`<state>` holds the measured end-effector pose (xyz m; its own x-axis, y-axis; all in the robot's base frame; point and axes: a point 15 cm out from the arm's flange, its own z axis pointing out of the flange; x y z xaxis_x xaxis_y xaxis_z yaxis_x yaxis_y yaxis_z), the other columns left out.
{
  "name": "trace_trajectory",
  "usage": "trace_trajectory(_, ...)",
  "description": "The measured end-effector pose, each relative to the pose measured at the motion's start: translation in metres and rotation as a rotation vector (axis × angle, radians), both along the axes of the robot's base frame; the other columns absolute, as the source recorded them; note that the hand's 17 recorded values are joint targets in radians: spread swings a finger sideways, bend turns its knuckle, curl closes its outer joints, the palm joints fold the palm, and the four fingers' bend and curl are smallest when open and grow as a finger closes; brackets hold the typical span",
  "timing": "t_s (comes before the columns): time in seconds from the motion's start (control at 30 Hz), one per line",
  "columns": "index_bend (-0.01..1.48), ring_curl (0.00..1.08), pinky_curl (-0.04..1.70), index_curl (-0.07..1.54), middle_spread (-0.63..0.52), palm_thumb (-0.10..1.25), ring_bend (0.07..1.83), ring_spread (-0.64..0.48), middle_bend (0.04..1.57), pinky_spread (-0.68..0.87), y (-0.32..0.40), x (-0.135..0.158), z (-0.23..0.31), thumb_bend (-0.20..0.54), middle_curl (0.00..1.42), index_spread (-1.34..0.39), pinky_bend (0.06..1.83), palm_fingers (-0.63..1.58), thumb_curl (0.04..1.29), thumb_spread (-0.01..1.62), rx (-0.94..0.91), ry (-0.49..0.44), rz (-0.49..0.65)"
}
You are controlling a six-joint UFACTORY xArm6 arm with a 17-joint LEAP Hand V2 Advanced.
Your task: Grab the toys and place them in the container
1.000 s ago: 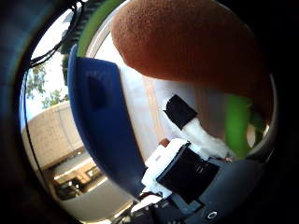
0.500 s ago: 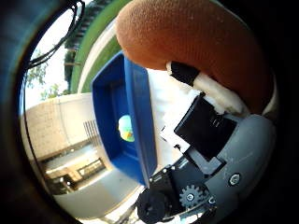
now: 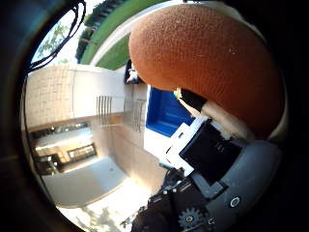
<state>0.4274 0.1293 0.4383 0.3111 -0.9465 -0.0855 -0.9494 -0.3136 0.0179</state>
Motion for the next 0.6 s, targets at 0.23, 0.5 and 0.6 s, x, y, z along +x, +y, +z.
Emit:
trace_trajectory(0.23,0.88,0.8,0.82,0.38,-0.23,0.98,1.49,-0.1,1.21,0.17,0.063,0.044,-0.049,-0.014,1.04,-0.8,1.5,0.83,0.57,1.19,0.016,-0.03,-0.018)
trace_trajectory(0.5,0.91,0.81,0.88,0.5,-0.23,0.93,1.56,-0.1,1.26,0.15,0.079,0.115,-0.139,-0.022,1.08,-0.84,1.54,0.74,0.58,1.2,0.022,-0.058,-0.094)
trace_trajectory(0.6,0.92,0.81,0.9,0.55,-0.23,0.92,1.58,-0.1,1.28,0.15,0.079,0.13,-0.155,-0.022,1.08,-0.85,1.55,0.72,0.58,1.21,0.027,-0.076,-0.11)
